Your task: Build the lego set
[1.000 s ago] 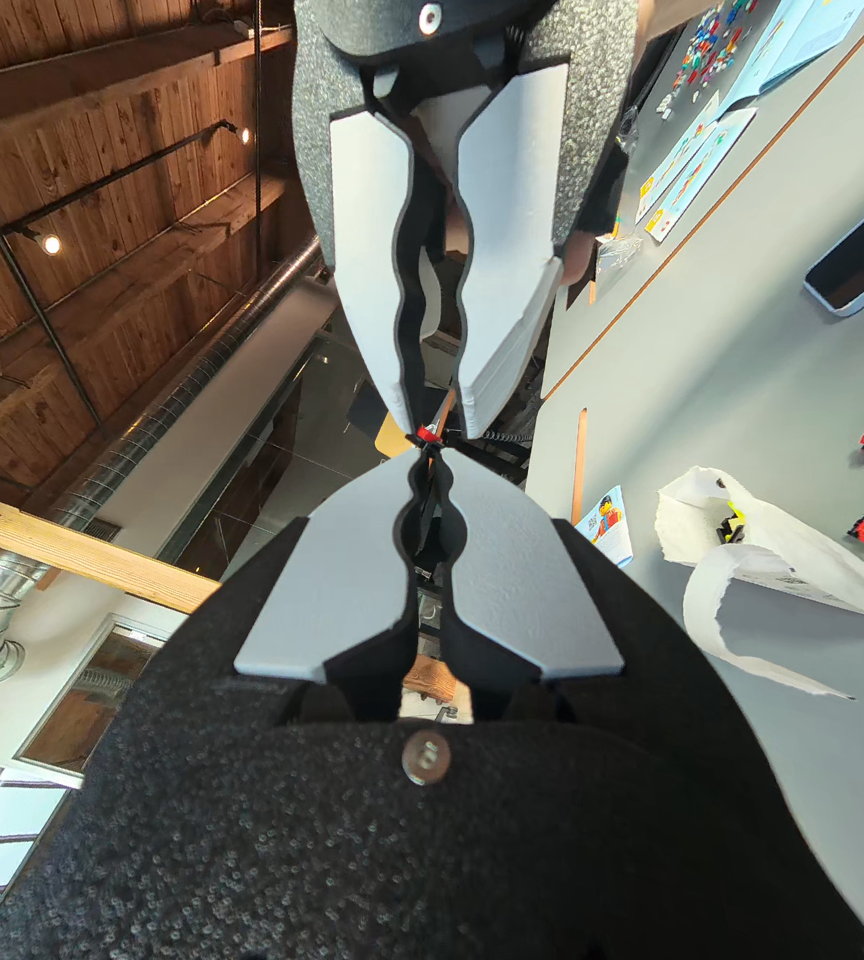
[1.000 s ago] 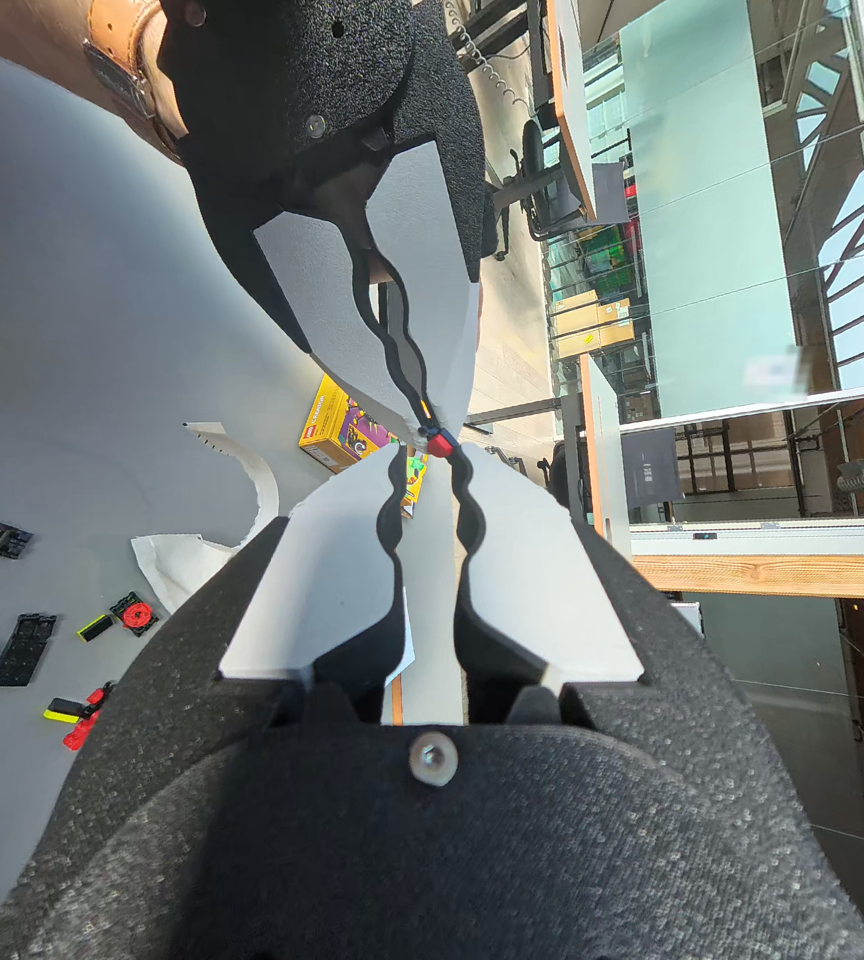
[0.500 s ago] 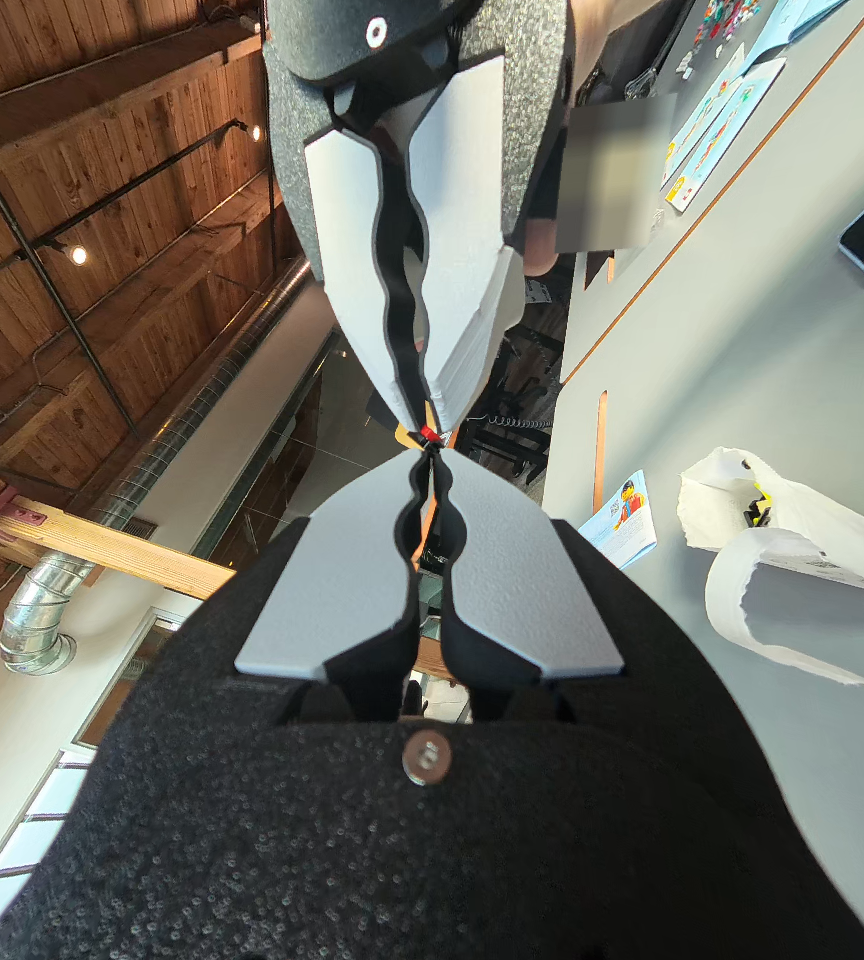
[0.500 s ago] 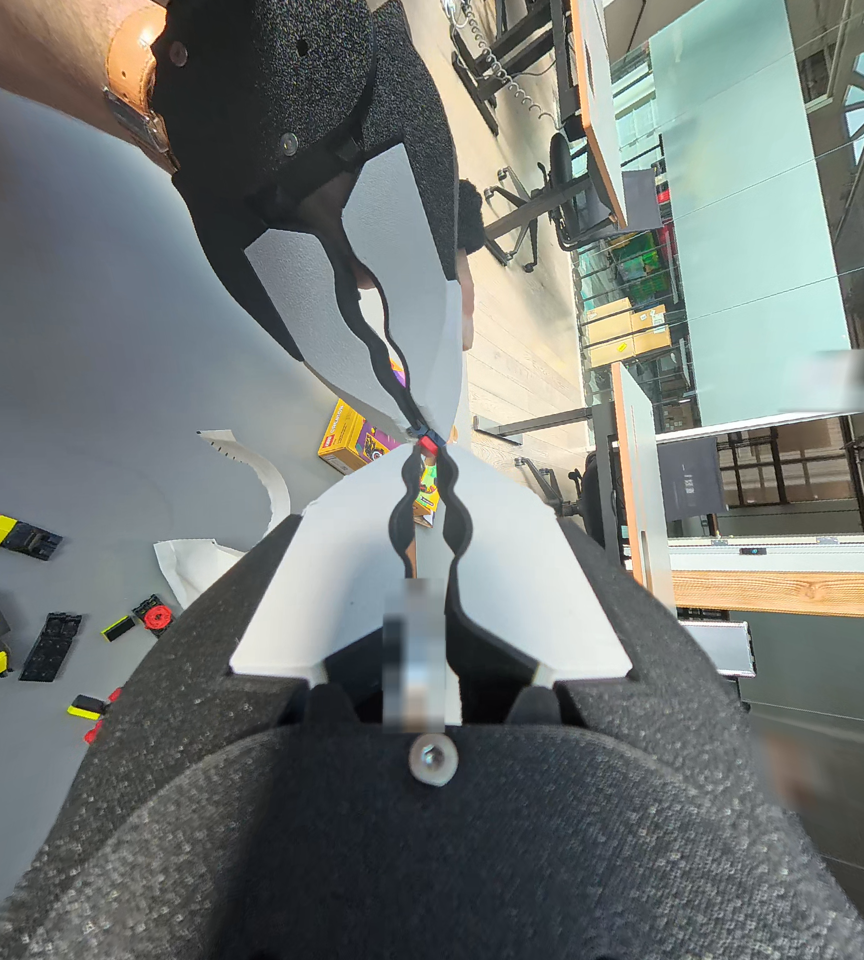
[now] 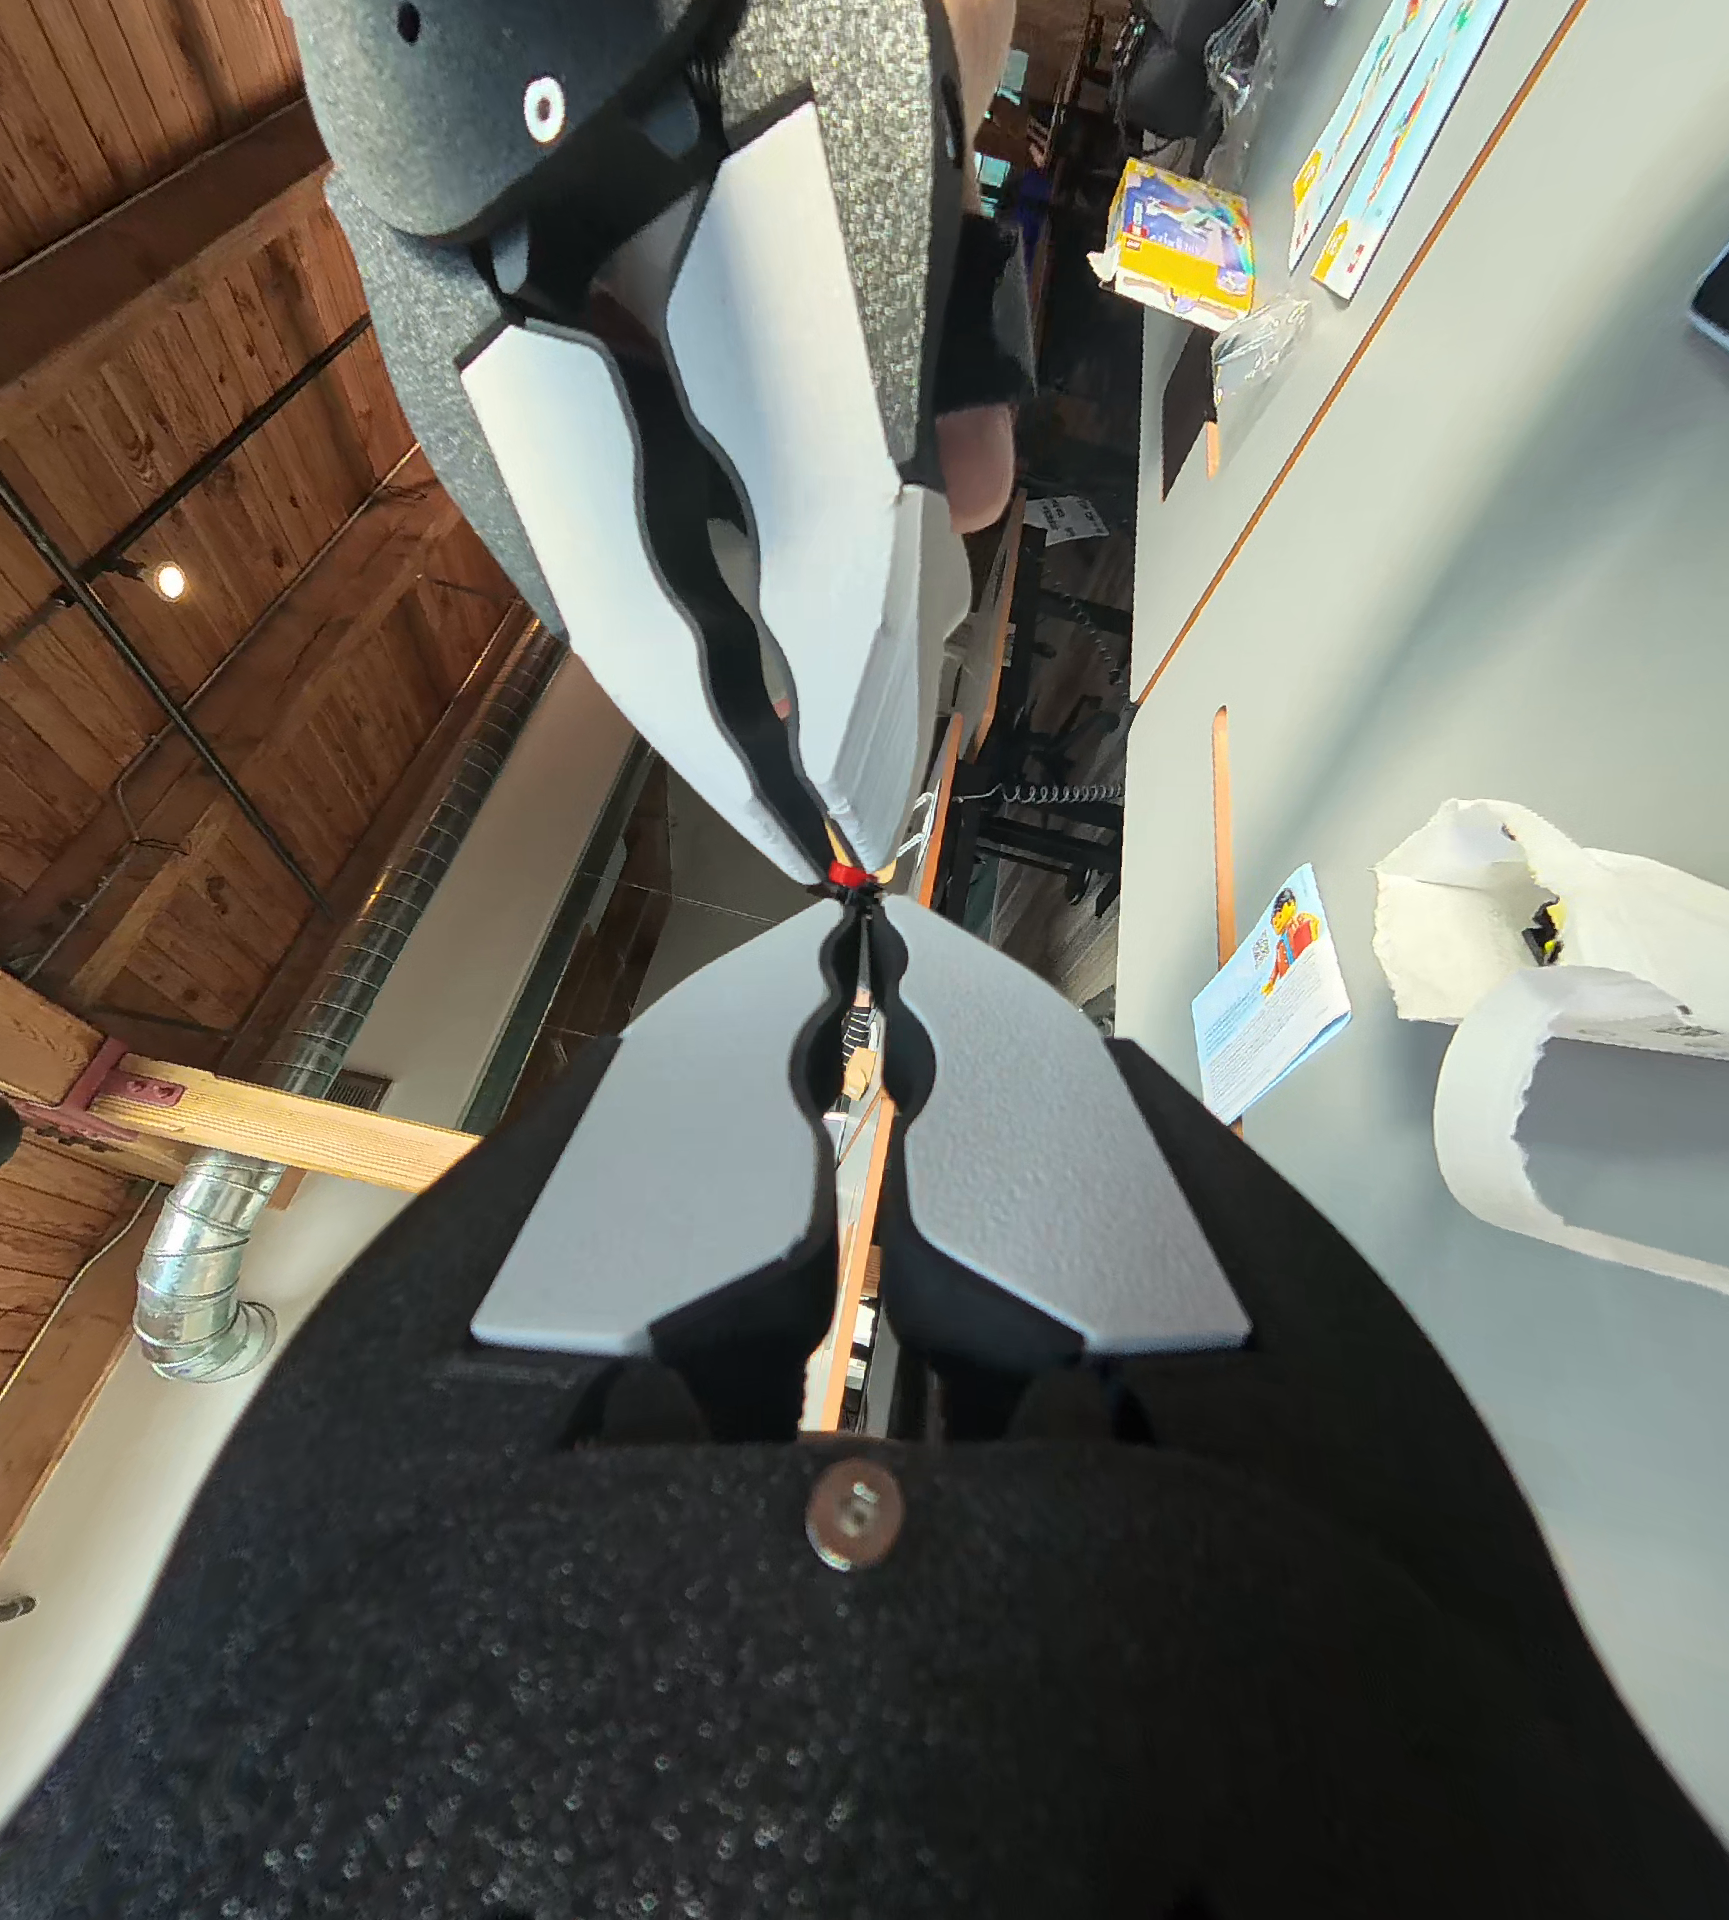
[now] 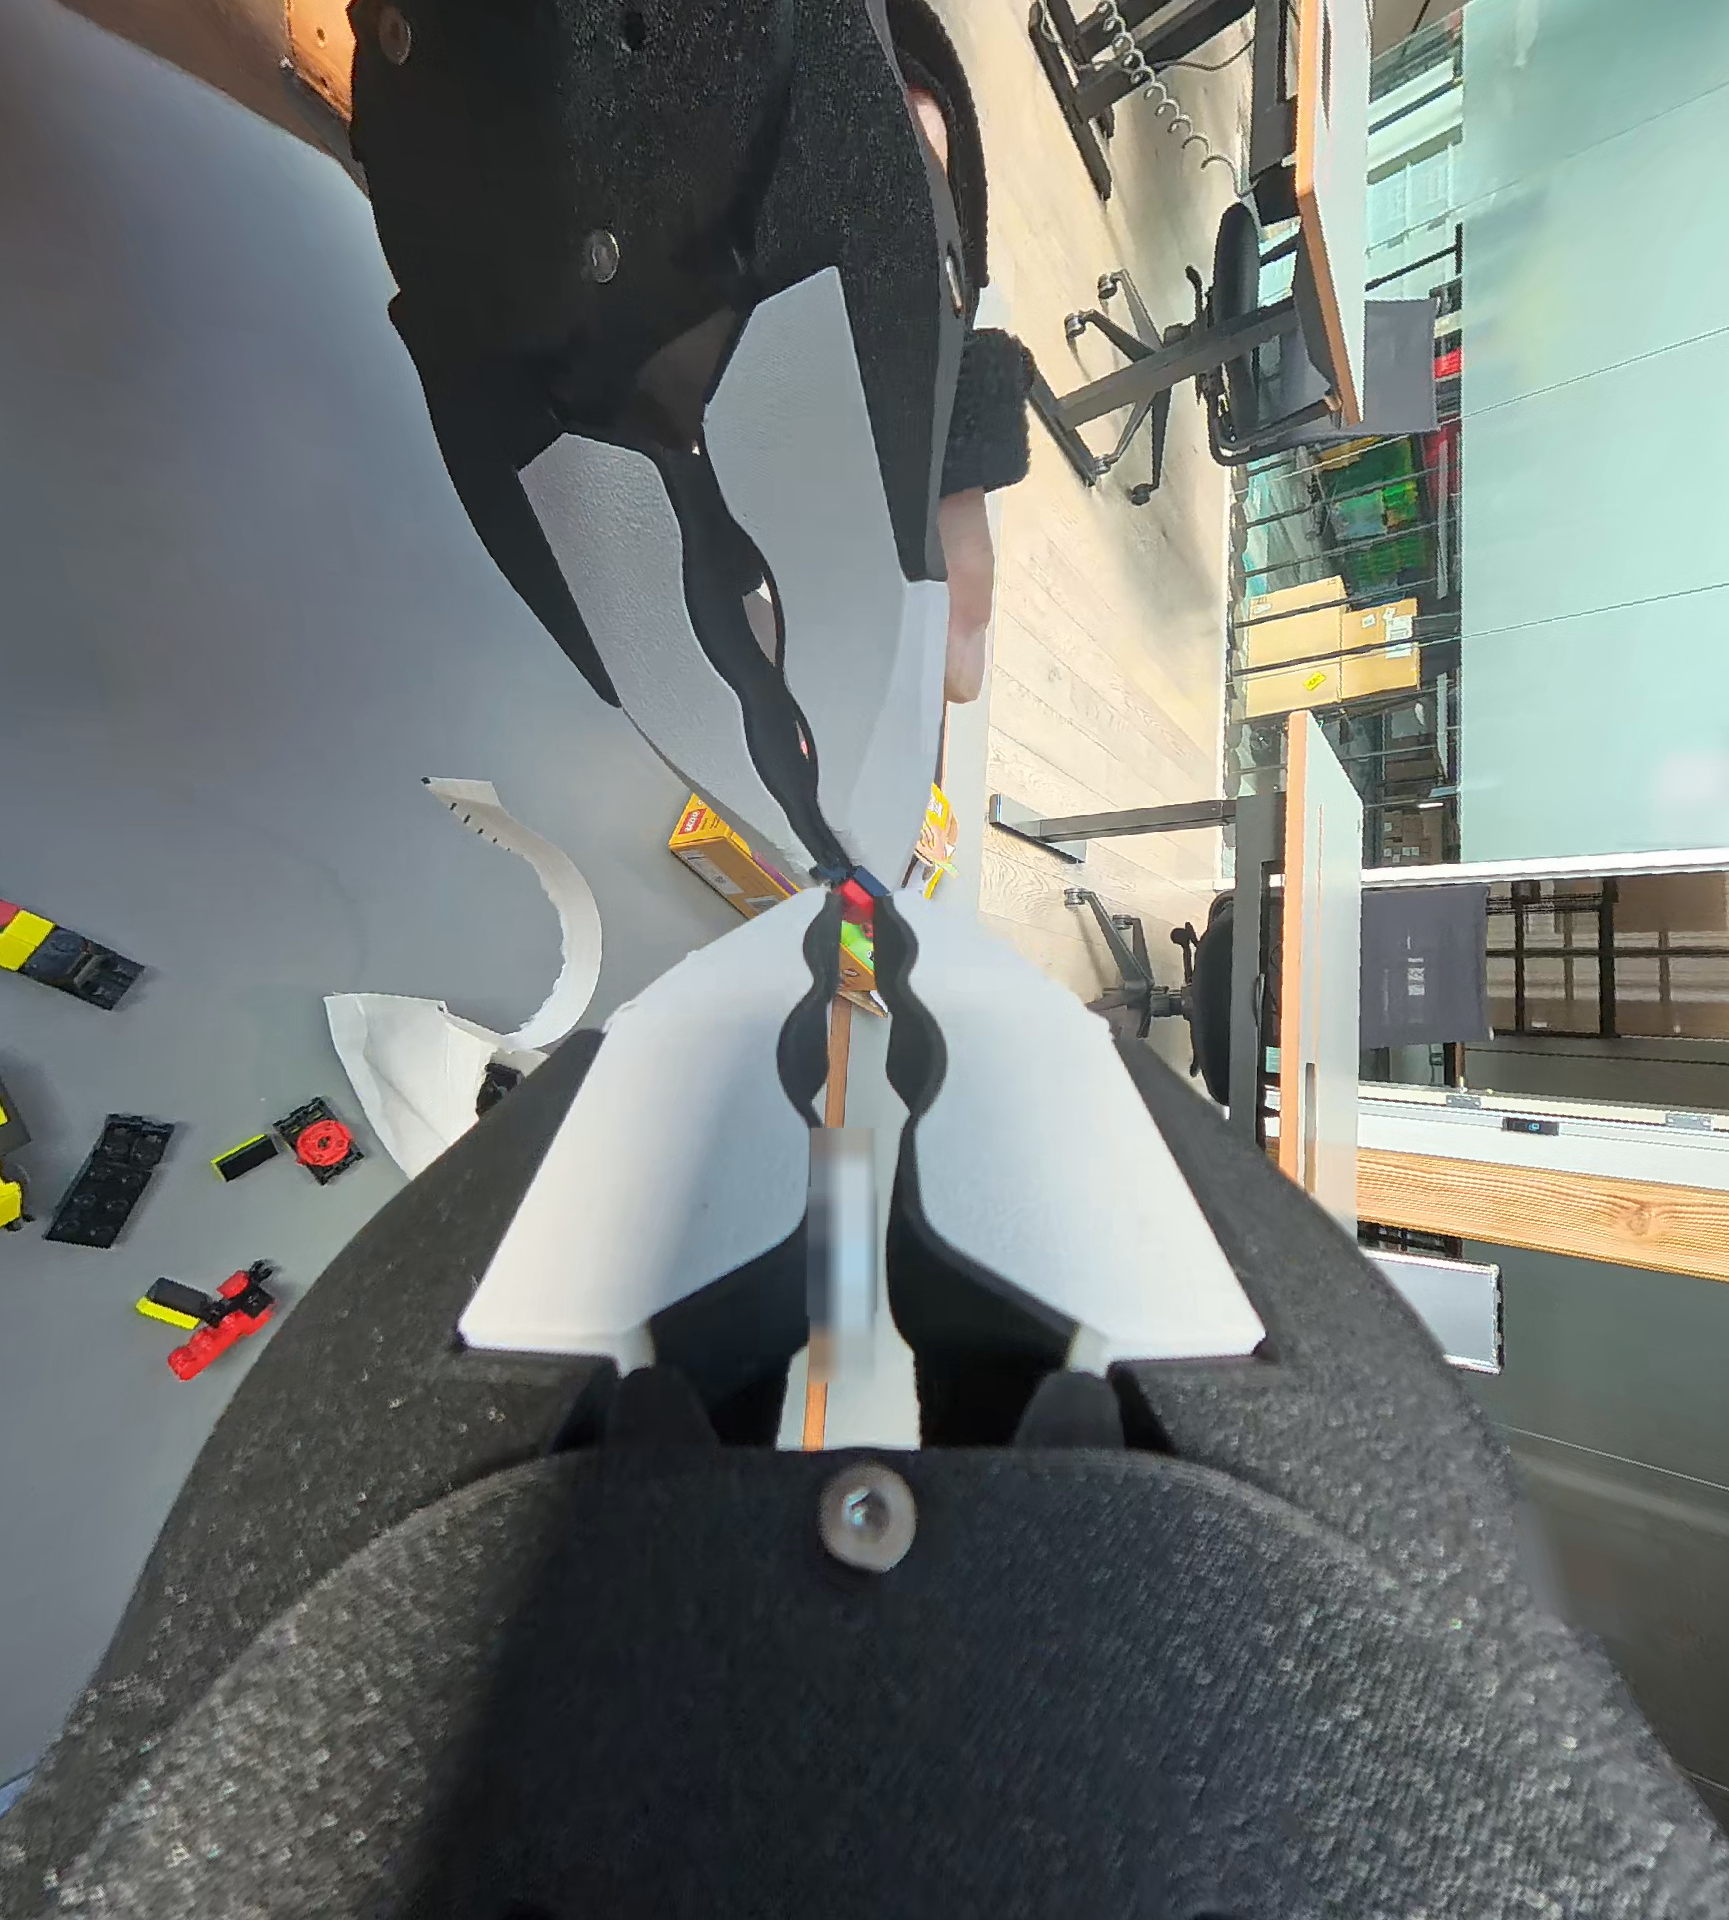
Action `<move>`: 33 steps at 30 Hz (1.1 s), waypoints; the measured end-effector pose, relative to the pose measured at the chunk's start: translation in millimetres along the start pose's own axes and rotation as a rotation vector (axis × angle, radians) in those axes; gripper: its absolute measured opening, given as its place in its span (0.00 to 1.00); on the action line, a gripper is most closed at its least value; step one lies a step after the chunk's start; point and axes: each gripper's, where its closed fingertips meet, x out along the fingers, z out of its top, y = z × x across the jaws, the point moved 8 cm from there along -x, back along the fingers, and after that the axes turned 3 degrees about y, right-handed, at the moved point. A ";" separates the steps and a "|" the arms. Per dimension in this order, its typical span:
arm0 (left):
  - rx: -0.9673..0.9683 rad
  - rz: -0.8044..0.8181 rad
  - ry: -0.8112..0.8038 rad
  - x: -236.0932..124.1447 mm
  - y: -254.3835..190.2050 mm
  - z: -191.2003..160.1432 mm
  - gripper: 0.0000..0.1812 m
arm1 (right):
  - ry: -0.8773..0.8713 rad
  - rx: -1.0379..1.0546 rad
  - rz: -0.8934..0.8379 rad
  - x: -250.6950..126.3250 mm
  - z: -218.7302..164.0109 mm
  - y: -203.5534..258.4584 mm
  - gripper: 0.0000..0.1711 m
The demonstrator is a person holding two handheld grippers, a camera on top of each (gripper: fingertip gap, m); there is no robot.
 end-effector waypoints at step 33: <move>-0.522 -0.148 -0.025 -15.8 19.7 -72.0 0.00 | -0.051 0.590 -0.114 -36.7 -84.0 21.7 0.05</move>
